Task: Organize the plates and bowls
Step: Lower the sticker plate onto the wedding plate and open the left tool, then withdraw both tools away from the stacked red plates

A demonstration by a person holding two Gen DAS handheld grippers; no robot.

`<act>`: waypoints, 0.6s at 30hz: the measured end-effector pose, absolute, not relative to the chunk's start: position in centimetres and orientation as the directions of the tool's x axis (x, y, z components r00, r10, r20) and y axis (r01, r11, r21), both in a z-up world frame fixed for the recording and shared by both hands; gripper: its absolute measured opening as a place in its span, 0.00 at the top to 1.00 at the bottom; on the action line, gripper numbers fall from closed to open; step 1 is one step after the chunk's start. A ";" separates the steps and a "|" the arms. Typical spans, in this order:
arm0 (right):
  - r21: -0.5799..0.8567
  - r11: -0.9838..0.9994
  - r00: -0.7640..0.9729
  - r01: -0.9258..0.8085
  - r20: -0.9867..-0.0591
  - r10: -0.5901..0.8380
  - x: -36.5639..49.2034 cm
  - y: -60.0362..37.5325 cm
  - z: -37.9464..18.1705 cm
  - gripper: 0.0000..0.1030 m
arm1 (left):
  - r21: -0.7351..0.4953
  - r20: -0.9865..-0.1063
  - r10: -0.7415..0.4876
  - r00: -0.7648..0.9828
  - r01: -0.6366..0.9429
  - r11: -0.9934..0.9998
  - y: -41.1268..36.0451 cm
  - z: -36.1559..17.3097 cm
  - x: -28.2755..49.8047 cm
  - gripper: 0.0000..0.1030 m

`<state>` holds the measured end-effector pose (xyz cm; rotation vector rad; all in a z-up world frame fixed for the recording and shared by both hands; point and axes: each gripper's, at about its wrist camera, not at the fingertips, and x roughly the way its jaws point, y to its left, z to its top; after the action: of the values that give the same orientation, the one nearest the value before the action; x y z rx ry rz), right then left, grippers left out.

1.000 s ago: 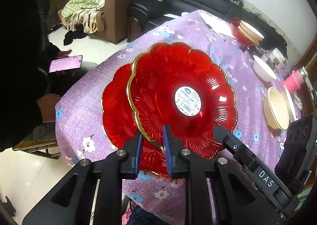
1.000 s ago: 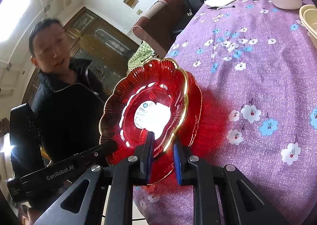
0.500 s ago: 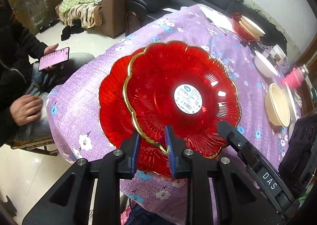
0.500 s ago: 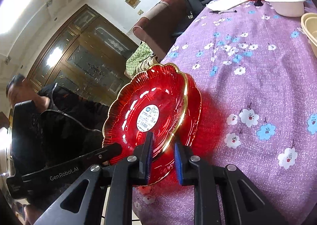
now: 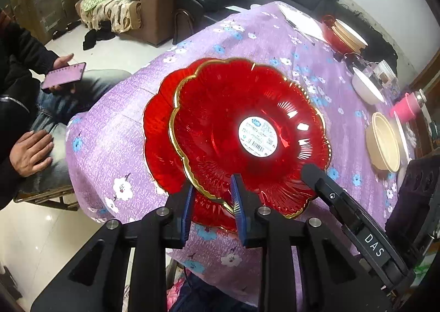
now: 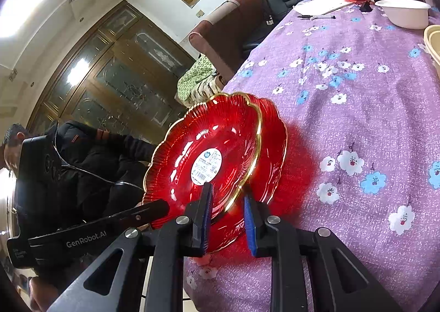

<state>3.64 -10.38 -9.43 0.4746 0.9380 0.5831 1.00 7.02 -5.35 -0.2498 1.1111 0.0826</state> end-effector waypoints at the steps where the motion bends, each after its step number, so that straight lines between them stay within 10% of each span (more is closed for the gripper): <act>1: 0.616 0.746 0.453 -0.251 -0.607 0.653 3.7 -10.5 -9.5 0.77 | -0.162 -0.892 -0.062 0.448 -0.189 0.969 7.1 -5.1 0.9 0.75; 18: 0.631 0.761 0.615 -0.152 -0.542 0.573 5.3 -16.3 -7.5 0.66 | -0.097 -0.863 0.007 0.505 -0.178 0.979 7.1 -3.3 0.6 0.69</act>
<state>5.28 -16.25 -7.47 0.5749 0.8072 0.4450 0.61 7.11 -3.25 -0.1821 1.0373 0.1123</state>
